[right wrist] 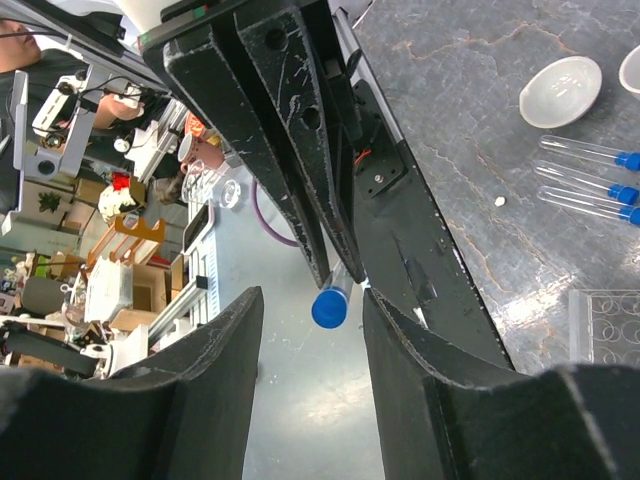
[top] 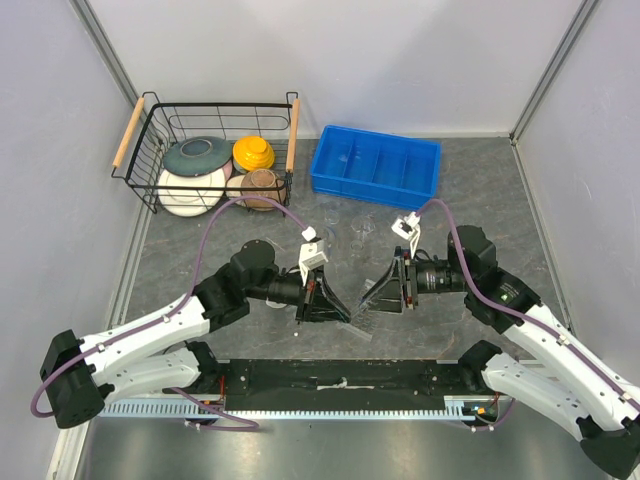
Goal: Organize the chemistry lab equipment
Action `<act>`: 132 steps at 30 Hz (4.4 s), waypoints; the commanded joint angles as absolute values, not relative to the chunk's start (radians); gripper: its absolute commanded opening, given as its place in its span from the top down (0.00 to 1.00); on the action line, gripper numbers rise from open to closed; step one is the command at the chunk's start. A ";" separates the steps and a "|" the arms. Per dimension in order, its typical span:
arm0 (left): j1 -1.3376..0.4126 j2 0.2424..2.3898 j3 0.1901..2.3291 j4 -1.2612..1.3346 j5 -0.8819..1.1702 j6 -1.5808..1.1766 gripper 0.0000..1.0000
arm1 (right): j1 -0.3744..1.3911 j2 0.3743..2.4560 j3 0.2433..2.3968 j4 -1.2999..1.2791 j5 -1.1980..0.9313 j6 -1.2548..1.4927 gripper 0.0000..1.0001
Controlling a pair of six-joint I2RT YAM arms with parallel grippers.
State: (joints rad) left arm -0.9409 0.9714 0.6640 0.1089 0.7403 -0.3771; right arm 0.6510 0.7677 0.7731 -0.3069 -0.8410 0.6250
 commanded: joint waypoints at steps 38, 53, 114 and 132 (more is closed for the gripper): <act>-0.896 0.845 0.854 -0.417 0.236 -0.456 0.23 | 0.787 0.882 0.973 -0.672 -0.197 0.393 1.00; -0.896 0.790 0.752 -0.563 0.012 -0.548 0.23 | 0.785 1.022 0.831 -0.493 0.189 0.431 1.00; -0.908 0.736 0.716 -0.578 0.005 -0.560 0.25 | 0.729 1.223 0.739 -0.397 0.474 0.419 1.00; -0.922 0.709 0.707 -0.581 0.006 -0.561 0.25 | 0.543 1.298 0.792 -0.383 0.396 0.443 1.00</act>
State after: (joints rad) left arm -0.9119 0.7227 0.7132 -0.5957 0.0235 -0.5327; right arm 0.5423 1.2915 0.7692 -0.3935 0.4164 0.4229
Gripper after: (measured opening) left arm 0.754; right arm 0.048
